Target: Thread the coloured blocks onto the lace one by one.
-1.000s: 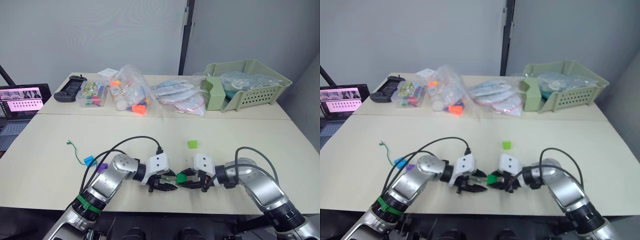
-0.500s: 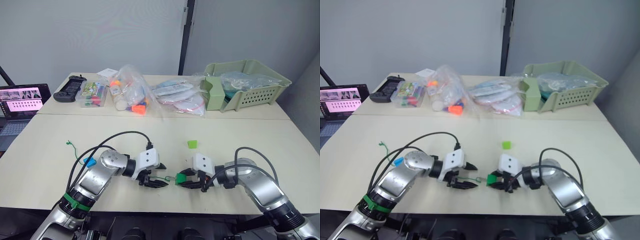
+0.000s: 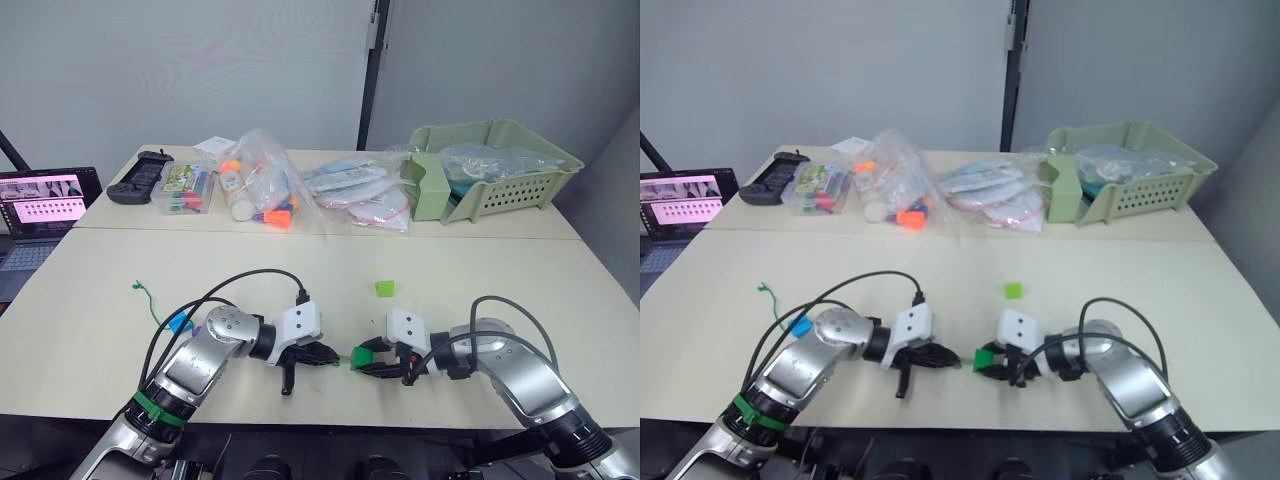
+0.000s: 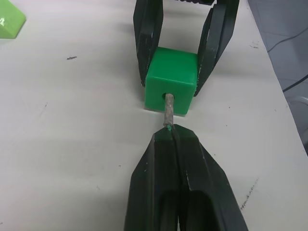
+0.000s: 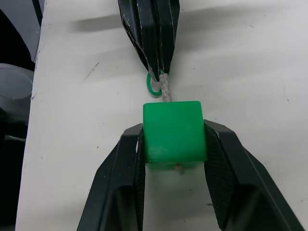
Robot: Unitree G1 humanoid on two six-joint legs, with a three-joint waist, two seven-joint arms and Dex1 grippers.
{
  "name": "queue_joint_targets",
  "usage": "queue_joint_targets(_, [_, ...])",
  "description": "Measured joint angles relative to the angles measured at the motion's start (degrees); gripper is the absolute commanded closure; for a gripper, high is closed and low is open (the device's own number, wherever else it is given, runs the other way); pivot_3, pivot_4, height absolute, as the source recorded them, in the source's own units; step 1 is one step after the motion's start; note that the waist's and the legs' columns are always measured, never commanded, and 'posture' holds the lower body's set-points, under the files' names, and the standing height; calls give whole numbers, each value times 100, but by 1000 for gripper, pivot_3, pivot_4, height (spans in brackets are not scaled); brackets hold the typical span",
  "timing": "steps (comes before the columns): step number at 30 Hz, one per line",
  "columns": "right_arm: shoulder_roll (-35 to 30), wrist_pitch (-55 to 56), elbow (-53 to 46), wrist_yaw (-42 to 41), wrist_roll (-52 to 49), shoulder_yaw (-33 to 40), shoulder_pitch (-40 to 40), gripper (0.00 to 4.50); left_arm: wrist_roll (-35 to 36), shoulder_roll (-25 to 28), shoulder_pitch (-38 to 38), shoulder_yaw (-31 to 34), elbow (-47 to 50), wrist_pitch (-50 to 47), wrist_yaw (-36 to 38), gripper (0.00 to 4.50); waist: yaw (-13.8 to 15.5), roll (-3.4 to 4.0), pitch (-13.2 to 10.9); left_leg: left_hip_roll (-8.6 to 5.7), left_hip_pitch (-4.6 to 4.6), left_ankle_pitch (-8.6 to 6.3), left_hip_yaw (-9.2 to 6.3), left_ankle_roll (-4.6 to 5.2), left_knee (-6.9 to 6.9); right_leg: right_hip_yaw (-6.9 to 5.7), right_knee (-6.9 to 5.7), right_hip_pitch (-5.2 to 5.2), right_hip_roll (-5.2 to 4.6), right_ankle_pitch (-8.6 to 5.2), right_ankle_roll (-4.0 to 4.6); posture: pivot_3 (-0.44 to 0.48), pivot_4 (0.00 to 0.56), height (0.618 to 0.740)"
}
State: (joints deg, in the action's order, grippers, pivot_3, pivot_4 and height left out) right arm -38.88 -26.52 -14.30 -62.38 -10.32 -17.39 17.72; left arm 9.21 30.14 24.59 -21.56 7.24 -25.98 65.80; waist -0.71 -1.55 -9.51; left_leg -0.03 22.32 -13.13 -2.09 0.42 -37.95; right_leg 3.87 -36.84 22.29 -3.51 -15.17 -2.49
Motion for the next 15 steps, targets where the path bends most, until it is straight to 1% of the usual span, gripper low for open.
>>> queue_joint_targets(6, [-7,-45,-47,28,0,3,-17,3336,-17,-105,38,-74,-95,6,-12,4463,3,0,0,0,0,0,0,0,0,0,0,0,0,0,0,0,150,740])
queue_joint_targets(10, [-15,-117,-111,59,-3,6,-30,3336,-121,-387,215,-257,-237,19,-64,4463,0,0,0,-4,3,0,2,0,0,0,2,1,0,0,0,0,150,740])
queue_joint_targets(15, [-69,-148,-133,59,-7,15,-39,3336,-210,-488,258,-310,-293,44,-63,4463,28,-1,0,-4,3,0,0,0,0,-1,5,-2,-2,0,-1,0,150,740])
